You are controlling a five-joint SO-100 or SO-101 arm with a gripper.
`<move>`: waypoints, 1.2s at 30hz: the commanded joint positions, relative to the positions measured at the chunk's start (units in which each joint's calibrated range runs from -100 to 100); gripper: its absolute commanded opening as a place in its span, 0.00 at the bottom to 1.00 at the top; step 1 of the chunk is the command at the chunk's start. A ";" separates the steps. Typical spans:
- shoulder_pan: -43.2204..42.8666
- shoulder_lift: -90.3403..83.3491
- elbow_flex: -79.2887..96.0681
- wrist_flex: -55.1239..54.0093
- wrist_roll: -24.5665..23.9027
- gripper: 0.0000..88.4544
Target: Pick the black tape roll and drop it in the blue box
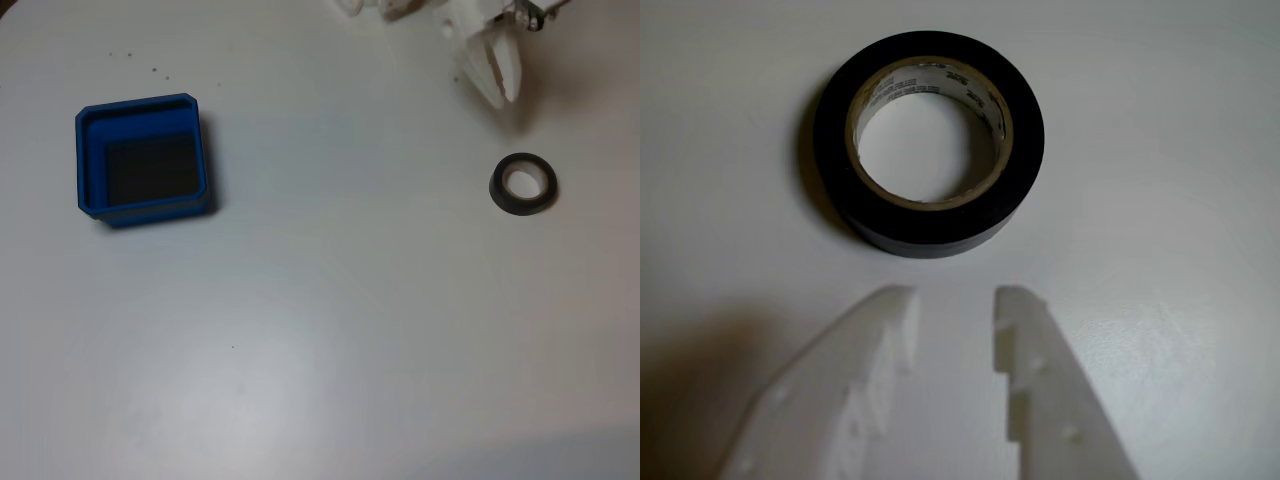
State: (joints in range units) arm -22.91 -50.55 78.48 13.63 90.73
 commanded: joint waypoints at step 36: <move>2.15 55.65 -73.89 41.49 -6.85 0.02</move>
State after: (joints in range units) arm -21.72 5.59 8.88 54.84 83.97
